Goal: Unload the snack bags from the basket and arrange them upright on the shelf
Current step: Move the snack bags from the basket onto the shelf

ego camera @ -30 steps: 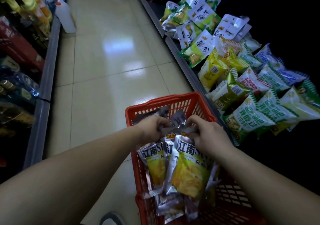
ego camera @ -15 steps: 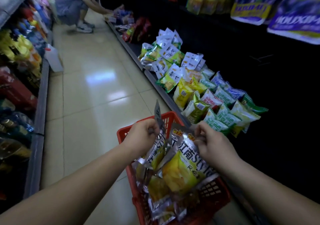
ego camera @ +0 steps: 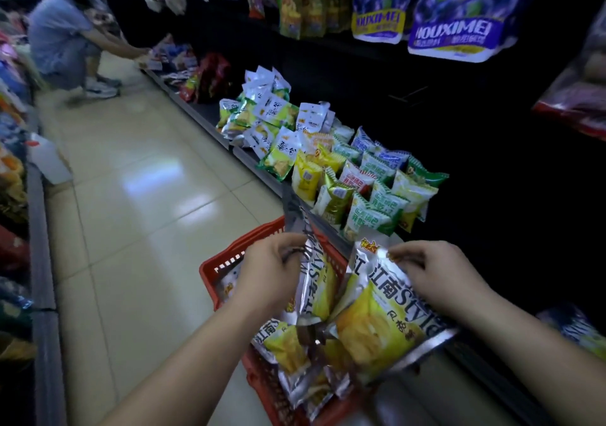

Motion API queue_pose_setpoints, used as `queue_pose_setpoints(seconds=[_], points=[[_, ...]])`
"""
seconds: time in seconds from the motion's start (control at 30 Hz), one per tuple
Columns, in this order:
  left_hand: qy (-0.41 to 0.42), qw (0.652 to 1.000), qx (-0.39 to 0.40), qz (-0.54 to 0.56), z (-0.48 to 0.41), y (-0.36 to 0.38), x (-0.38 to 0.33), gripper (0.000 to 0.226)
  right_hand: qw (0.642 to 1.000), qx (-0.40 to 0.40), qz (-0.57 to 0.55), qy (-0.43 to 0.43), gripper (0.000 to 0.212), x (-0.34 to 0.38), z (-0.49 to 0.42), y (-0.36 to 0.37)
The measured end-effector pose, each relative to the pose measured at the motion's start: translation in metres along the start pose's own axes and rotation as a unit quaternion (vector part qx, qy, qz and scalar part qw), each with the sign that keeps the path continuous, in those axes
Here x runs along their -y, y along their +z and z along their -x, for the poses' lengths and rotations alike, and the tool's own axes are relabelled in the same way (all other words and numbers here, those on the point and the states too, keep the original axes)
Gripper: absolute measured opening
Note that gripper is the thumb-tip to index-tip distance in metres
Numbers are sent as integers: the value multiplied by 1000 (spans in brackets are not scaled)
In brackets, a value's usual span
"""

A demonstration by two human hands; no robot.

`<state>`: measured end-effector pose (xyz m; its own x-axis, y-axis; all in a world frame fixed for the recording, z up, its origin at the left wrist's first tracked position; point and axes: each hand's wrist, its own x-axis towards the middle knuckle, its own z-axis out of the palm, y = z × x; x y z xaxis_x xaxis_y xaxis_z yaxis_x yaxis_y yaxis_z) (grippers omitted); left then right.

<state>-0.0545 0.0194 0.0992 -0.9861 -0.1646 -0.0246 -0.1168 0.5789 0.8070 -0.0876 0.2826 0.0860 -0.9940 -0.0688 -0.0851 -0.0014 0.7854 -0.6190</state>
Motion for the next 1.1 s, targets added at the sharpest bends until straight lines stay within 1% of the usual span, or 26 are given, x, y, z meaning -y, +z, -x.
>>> queue_pose_setpoints(seconds=[0.07, 0.13, 0.23, 0.33, 0.4, 0.47, 0.53, 0.63, 0.77, 0.9, 0.97, 1.03, 1.1], points=[[8, 1000, 0, 26, -6, 3, -16, 30, 999, -27, -26, 27, 25, -20, -1, -10], [35, 999, 15, 35, -13, 14, -34, 28, 996, -49, -51, 48, 25, -34, -1, -23], [74, 996, 56, 13, -17, 41, -65, 28, 993, -77, -63, 59, 25, -50, 3, -45], [130, 989, 71, 4, -9, 65, -96, 30, 986, -122, -85, 70, 25, -66, 15, -79], [164, 983, 77, 23, -1, 81, -114, 30, 979, -167, -85, 84, 25, -83, 30, -106], [188, 978, 86, 27, 7, 102, -127, 31, 972, -204, -58, 102, 26, -107, 51, -128], [183, 975, 115, 46, 16, 127, -137, 31, 964, -224, -35, 140, 27, -132, 76, -140], [175, 971, 152, 62, 30, 165, -149, 30, 953, -219, -30, 209, 31, -169, 109, -146], [168, 961, 210, 57, 52, 220, -158, 26, 923, -251, -67, 286, 38, -217, 147, -161], [143, 965, 211, 61, 69, 262, -167, 31, 909, -261, -81, 313, 41, -259, 168, -167], [137, 962, 225, 69, 78, 283, -184, 30, 897, -290, -105, 316, 41, -274, 173, -180], [145, 960, 227, 72, 86, 306, -205, 34, 886, -325, -131, 304, 41, -287, 178, -193], [160, 953, 246, 74, 96, 331, -230, 34, 865, -373, -156, 298, 37, -301, 186, -205]])
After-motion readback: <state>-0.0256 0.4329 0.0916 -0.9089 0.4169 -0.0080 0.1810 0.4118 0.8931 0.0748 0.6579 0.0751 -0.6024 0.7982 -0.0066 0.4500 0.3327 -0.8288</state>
